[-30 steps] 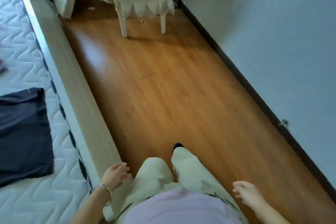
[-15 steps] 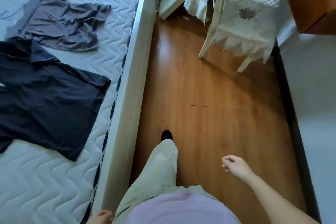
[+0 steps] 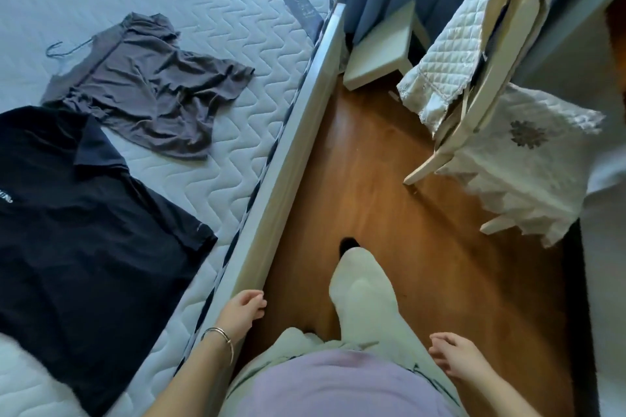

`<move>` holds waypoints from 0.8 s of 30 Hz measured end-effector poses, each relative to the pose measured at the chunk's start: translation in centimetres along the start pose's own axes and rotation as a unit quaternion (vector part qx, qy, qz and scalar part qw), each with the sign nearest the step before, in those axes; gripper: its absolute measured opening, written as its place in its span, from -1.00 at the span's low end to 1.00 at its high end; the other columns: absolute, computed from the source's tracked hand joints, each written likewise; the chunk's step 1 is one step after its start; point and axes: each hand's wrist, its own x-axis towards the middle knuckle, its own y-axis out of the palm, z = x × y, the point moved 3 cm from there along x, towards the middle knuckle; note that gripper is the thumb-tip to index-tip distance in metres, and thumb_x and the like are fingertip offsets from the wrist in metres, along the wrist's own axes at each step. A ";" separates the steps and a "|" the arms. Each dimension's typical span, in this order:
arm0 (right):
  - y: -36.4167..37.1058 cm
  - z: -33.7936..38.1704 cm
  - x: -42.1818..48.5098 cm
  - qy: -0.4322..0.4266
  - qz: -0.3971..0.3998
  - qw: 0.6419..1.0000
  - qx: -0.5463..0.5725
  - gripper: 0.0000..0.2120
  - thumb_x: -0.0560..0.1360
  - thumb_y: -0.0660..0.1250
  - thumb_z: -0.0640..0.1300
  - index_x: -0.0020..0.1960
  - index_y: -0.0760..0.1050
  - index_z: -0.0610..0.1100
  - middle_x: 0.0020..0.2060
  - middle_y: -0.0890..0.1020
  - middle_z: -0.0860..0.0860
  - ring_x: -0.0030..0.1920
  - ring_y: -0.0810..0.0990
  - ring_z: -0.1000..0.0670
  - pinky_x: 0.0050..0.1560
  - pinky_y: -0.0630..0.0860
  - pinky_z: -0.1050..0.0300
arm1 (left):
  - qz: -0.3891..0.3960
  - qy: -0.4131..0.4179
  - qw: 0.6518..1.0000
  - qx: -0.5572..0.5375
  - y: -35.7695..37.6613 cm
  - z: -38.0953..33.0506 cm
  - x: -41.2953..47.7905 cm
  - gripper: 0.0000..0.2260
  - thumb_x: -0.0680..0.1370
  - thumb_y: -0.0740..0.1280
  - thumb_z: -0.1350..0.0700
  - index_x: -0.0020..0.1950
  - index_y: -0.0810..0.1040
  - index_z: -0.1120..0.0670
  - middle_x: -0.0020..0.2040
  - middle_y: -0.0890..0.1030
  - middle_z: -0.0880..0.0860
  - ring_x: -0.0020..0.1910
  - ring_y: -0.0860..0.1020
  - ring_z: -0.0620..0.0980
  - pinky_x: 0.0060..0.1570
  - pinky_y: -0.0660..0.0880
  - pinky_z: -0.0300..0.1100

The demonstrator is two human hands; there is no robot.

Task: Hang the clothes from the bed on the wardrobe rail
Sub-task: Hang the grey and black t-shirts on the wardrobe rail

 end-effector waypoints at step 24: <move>-7.8 46.0 17.4 -0.130 0.075 0.969 -0.198 -0.84 0.54 0.20 -0.21 0.00 0.55 -0.22 -0.25 0.58 -0.09 -0.28 0.51 -0.02 -0.31 0.35 0.17 | -0.122 -0.195 0.940 -0.253 -0.4 -20.3 14.0 -0.88 0.57 0.19 0.16 -0.06 0.48 0.17 -0.17 0.53 0.11 -0.32 0.45 0.01 -0.32 0.28 -0.22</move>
